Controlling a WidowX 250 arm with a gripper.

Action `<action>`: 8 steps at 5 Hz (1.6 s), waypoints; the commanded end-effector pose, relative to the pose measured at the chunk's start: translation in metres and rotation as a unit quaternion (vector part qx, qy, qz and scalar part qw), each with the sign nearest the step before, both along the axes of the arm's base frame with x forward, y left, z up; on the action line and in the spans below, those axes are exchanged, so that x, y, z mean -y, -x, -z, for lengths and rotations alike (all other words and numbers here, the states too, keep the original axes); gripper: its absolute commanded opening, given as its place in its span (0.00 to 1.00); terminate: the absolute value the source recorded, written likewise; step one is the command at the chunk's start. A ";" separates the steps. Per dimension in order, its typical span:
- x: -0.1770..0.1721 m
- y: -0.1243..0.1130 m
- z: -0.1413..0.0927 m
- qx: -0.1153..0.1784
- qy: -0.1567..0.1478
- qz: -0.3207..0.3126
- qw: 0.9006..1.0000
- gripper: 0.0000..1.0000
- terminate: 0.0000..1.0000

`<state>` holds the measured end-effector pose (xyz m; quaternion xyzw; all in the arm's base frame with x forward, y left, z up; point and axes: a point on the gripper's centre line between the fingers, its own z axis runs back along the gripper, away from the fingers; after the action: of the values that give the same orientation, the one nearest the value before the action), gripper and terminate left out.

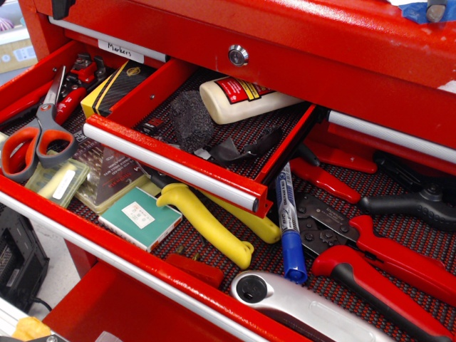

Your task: Pick up scissors and put into drawer

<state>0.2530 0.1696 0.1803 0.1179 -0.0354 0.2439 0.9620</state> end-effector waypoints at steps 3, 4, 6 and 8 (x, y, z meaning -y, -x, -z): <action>-0.029 0.007 0.071 0.032 0.048 0.009 0.998 1.00 0.00; -0.031 0.008 0.090 0.042 0.068 0.024 0.996 1.00 0.00; -0.049 0.003 0.113 0.046 0.075 0.068 0.994 1.00 0.00; -0.049 0.004 0.137 0.059 0.094 0.061 0.992 0.00 0.00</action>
<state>0.2517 0.2119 0.0365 0.0013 -0.0650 0.1996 0.9777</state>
